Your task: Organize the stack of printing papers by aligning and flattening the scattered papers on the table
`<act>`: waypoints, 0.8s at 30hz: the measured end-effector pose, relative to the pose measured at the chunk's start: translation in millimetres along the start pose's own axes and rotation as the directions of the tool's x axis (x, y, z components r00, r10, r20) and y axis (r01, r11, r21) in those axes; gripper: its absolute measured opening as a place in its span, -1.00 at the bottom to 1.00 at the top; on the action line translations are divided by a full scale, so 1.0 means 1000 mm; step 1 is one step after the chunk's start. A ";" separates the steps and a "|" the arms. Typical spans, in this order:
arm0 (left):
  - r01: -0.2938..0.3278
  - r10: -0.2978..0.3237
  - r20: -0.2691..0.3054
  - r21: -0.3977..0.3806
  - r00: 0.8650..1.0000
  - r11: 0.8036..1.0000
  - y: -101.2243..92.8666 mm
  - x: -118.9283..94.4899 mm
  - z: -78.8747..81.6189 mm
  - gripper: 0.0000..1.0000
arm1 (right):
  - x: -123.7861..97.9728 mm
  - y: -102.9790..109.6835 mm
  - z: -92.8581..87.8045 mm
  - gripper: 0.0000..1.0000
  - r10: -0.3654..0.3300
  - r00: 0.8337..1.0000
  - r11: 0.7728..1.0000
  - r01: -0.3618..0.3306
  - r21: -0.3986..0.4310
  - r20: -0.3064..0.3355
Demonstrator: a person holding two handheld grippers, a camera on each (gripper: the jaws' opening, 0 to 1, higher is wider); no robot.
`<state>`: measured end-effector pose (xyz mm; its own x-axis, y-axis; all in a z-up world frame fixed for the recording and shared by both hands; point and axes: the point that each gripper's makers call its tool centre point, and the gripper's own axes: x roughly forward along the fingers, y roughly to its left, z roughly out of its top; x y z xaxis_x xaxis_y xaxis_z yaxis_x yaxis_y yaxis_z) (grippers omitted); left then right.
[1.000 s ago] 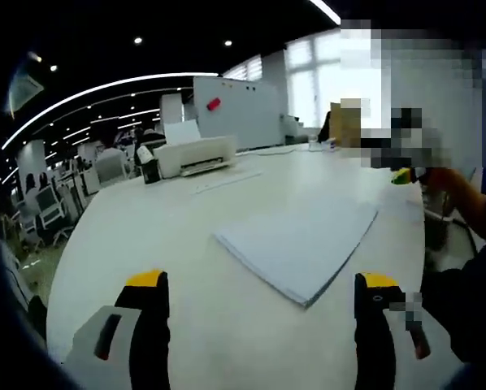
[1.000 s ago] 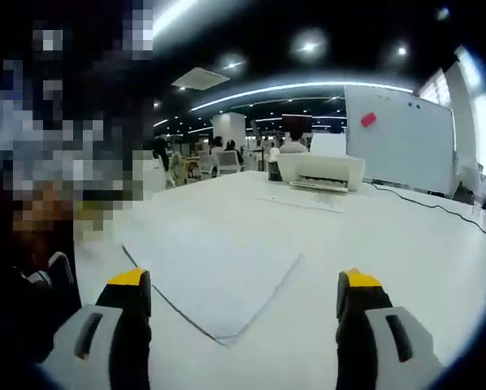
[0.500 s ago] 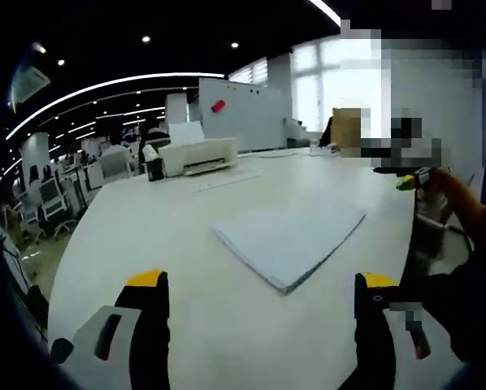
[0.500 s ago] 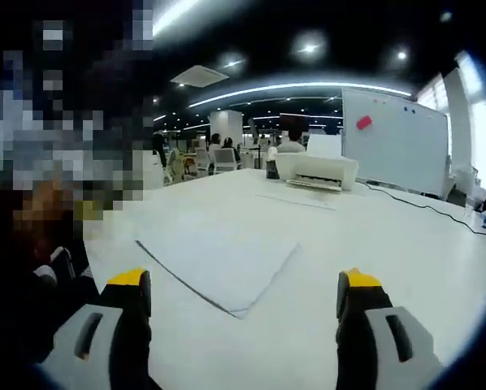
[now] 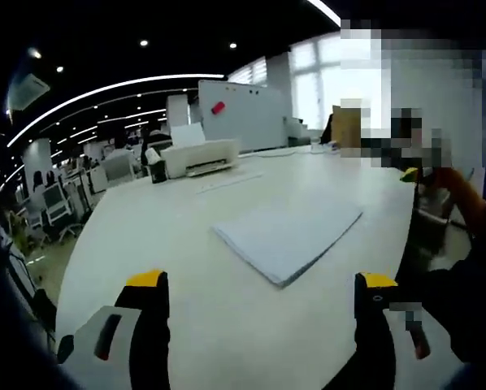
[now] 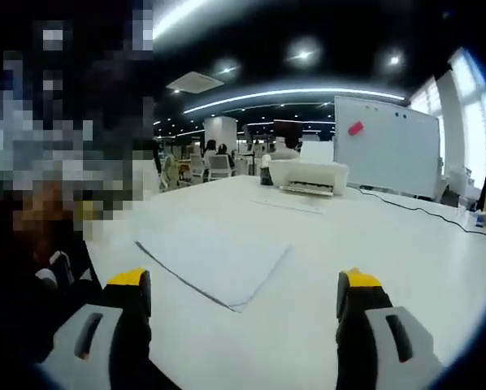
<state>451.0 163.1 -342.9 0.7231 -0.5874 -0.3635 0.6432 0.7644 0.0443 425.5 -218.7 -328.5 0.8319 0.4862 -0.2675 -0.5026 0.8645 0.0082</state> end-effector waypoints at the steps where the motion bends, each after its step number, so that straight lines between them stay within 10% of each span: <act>1: 0.000 0.000 0.001 -0.002 1.000 1.000 0.000 0.000 0.000 0.94 | 0.000 0.000 0.000 0.80 -0.002 1.000 1.000 0.002 0.000 0.001; 24: -0.002 0.002 0.003 0.007 1.000 1.000 -0.001 -0.001 0.000 0.93 | 0.003 -0.004 -0.006 0.80 -0.014 1.000 1.000 0.014 0.009 -0.012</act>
<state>449.4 162.9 -342.6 0.7250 -0.5867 -0.3607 0.6435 0.7637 0.0511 428.8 -221.8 -335.5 0.8358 0.4725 -0.2795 -0.4888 0.8723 0.0130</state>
